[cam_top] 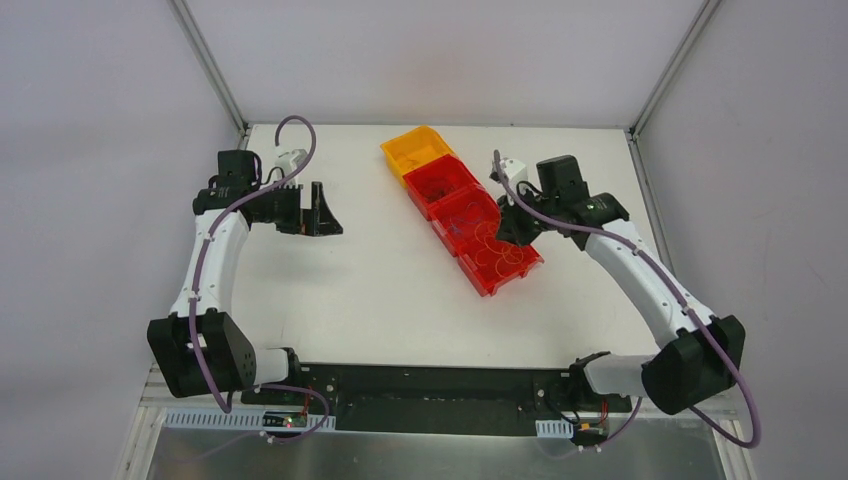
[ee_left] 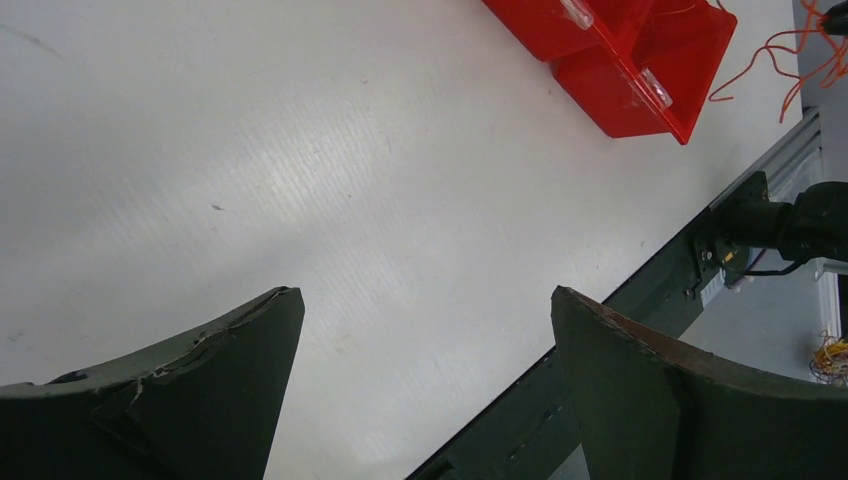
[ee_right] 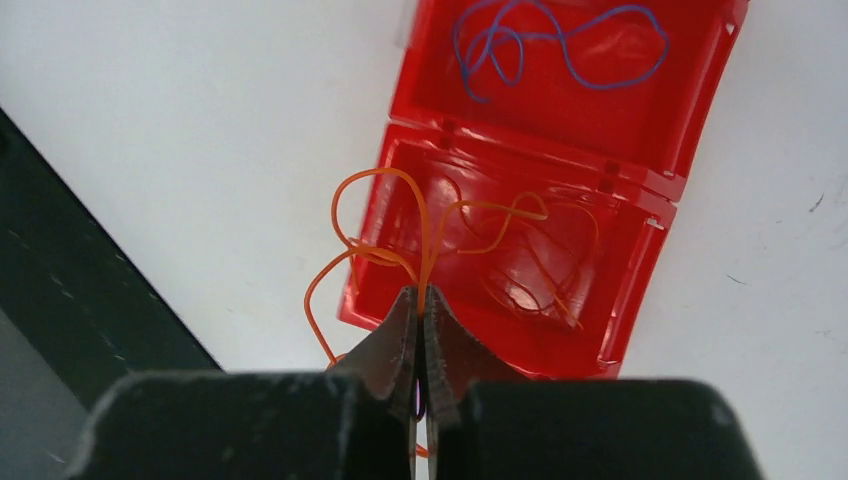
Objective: Untangle the cables
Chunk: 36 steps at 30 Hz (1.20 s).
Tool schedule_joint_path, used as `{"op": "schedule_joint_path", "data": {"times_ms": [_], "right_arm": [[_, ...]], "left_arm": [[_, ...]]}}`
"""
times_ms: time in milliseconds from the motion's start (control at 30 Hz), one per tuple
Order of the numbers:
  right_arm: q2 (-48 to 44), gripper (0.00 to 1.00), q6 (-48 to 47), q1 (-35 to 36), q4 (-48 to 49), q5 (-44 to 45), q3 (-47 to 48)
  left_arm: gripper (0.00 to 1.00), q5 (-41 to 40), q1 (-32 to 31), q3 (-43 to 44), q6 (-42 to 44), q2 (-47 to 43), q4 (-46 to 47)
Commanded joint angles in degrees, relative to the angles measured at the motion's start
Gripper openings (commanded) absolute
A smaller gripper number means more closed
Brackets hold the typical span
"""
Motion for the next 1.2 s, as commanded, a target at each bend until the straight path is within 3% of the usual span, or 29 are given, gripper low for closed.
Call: {"op": "schedule_joint_path", "data": {"times_ms": [0, 167, 600, 1033, 1067, 1167], "right_arm": [[2.41, 0.0, -15.5, -1.73, -0.85, -2.76, -3.92], [10.27, 0.0, -22.7, -2.0, 1.2, 2.21, -3.75], [32.4, 0.0, -30.19, -0.69, -7.67, 5.74, 16.74], [22.65, 0.01, -28.44, 2.01, -6.76, 2.18, 2.92], [22.38, 0.12, -27.67, 2.03, -6.75, 2.35, 3.28], [21.54, 0.59, -22.72, 2.02, -7.62, 1.86, 7.66]], "left_arm": [[0.99, -1.71, -0.24, 1.68, 1.3, -0.4, 0.89], [0.99, -4.23, -0.32, 1.31, 1.61, -0.7, 0.89], [0.99, -5.43, -0.34, 2.53, 1.24, 1.28, 0.89], [0.99, -5.46, -0.37, 0.05, 2.49, -1.34, 0.89], [0.99, -5.26, -0.37, 0.12, 2.28, -1.11, 0.89], [0.99, -5.11, -0.32, 0.21, 1.2, -0.71, 0.89]]}}
